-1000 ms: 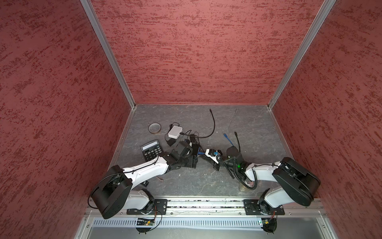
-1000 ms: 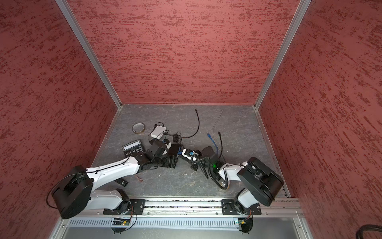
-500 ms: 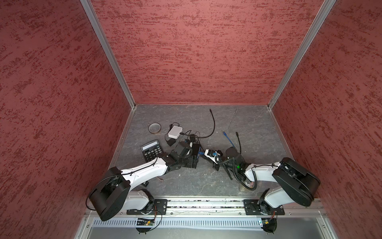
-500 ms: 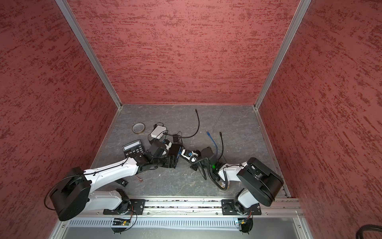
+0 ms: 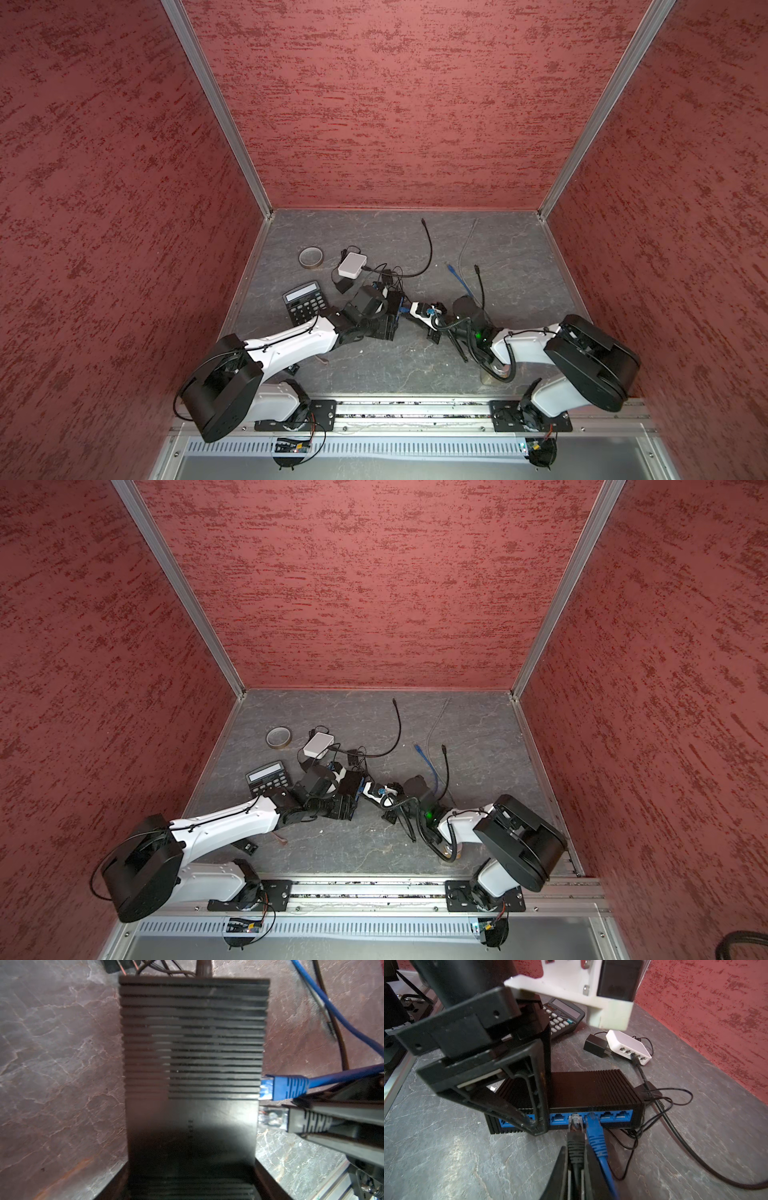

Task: Insert the plug into the switch port
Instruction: 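Push the black plug into the switch port beside the blue cable with the right gripper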

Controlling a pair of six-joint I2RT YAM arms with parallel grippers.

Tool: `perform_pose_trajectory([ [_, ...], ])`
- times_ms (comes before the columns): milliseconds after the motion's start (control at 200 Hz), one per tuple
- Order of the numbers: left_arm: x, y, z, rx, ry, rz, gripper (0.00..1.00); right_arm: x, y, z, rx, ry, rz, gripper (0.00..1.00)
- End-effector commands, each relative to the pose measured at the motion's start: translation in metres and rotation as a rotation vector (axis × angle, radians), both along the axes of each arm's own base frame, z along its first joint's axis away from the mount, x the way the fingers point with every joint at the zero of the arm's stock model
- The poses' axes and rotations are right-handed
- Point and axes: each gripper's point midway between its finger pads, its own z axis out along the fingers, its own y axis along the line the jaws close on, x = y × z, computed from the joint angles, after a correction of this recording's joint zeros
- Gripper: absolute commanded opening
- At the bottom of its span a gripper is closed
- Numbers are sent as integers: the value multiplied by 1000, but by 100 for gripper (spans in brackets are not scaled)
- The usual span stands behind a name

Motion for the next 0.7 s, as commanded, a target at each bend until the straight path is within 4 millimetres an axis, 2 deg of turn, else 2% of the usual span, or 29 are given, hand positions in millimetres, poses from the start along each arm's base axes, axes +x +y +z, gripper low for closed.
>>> perform_pose_trajectory([
  [0,-1,-23,20,-64,-46,-88,28,0,11,9,33,-32,26,3],
  [225,-4,-34,43,-156,-89,-134,27,-1,9,-6,29,-2,14,2],
  [316,-10,-42,52,-198,-97,-184,27,-4,11,-4,46,-2,30,2],
  [466,-20,-54,57,-206,-97,-259,26,-7,20,1,60,-1,70,2],
  [691,-32,-68,66,-218,-134,-344,25,-12,27,-7,29,12,111,1],
])
